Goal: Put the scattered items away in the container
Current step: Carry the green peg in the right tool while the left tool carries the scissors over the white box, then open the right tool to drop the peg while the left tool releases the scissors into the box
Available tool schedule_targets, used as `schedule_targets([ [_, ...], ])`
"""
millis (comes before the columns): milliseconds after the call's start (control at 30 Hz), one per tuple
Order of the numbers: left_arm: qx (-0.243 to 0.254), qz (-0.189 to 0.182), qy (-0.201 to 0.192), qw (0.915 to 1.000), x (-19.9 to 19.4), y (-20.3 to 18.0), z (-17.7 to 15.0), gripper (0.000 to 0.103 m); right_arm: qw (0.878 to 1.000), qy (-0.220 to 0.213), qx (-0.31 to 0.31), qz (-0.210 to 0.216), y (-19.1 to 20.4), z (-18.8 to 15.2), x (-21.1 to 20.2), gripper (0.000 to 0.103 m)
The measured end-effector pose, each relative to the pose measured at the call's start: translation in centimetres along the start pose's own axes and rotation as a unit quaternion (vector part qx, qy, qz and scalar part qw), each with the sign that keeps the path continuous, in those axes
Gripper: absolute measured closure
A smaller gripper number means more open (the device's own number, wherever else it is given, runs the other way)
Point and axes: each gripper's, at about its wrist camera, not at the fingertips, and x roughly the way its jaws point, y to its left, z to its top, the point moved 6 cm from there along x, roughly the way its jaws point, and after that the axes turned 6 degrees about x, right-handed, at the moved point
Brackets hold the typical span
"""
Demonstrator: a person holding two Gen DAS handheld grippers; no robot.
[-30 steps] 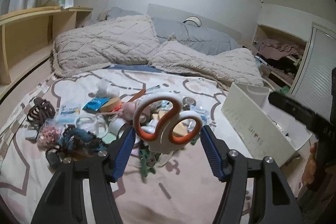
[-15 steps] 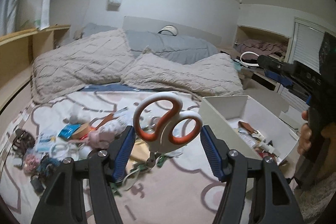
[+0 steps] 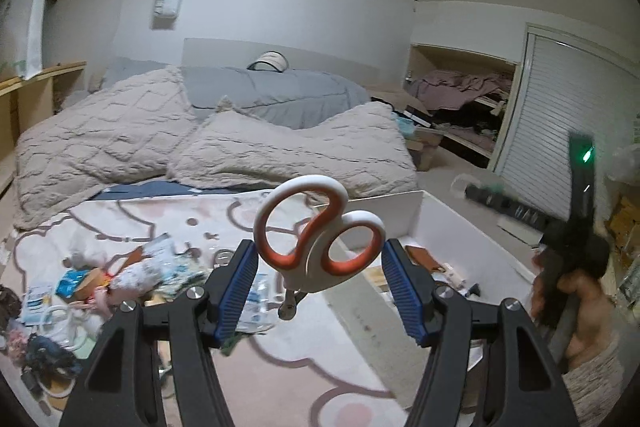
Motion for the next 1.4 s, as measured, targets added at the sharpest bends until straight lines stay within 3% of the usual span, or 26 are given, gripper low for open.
schedule_targets([
  [300,-0.006,-0.052,0.012,0.9986,2.7,-3.9,1.9,0.039,0.996,0.055,-0.004,-0.075,-5.5,-2.5,1.8,0.048],
  [633,0.007,-0.084,0.054,0.9950,6.8,-8.1,2.8,0.039,0.992,0.087,0.005,-0.094,-8.3,-3.7,2.4,0.048],
  [867,0.041,-0.076,0.085,0.9926,10.0,-10.8,2.8,0.039,0.985,0.123,-0.001,-0.119,-9.4,-5.1,3.7,0.047],
  [900,0.044,-0.077,0.091,0.9919,10.5,-11.1,2.8,0.039,0.984,0.128,-0.003,-0.122,-9.5,-5.3,3.9,0.046],
  [967,0.048,-0.078,0.107,0.9900,11.4,-11.6,2.7,0.039,0.983,0.131,-0.010,-0.132,-9.6,-5.5,4.0,0.024],
  [1000,0.050,-0.077,0.112,0.9894,11.7,-11.9,2.7,0.039,0.982,0.129,-0.016,-0.138,-9.6,-5.5,4.0,0.021],
  [1167,0.059,-0.074,0.142,0.9854,13.9,-13.1,2.3,0.039,0.987,0.119,-0.016,-0.109,-8.9,-5.2,3.4,0.020],
  [1400,0.058,-0.063,0.209,0.9741,17.1,-13.3,-0.4,0.039,0.987,0.116,-0.014,-0.106,-9.0,-5.3,2.9,0.020],
])
